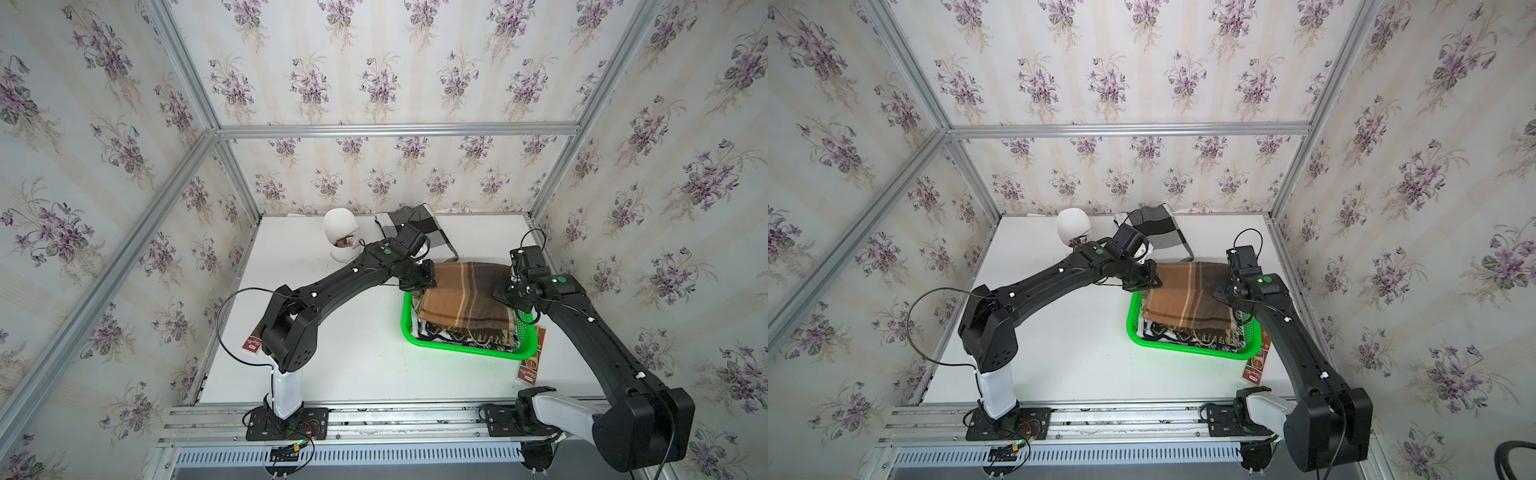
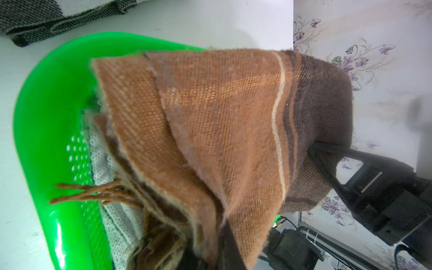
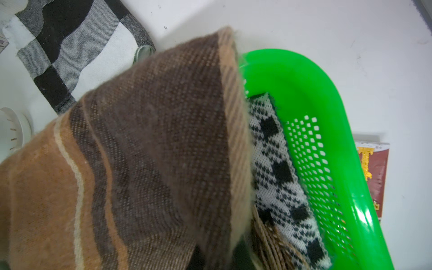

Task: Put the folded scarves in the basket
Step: Place the scarf in the basket.

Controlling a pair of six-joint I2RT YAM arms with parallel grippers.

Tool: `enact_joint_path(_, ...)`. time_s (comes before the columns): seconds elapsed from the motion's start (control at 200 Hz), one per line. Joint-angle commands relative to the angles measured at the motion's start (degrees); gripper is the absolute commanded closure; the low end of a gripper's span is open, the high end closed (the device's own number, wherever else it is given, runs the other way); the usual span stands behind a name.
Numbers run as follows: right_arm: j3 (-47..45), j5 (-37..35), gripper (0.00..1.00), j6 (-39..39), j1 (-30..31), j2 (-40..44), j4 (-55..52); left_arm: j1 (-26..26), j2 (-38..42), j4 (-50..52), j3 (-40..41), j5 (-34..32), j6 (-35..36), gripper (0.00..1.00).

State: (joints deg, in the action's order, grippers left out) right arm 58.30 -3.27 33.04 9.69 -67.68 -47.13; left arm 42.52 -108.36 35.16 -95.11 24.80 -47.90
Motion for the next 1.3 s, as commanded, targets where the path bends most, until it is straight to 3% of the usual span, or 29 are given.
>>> enact_joint_path(0.0,0.68,-8.16,1.00,0.19,-0.29,1.16,-3.03,0.61,1.30,5.51,-0.88,-3.94,1.45,1.00)
enact_joint_path(0.514,2.51,-11.17,1.00,1.02,-0.35,3.30,-6.79,2.57,4.01,8.96,-1.70,-6.64,1.58,1.00)
enact_joint_path(0.929,-6.09,-10.16,1.00,2.34,-0.32,-1.35,0.68,2.39,-5.51,9.40,-3.15,-9.38,4.48,1.00)
enact_joint_path(1.294,-10.31,-11.67,1.00,2.74,-0.33,-5.78,6.65,2.48,-7.19,7.36,-1.43,-16.27,7.48,0.96)
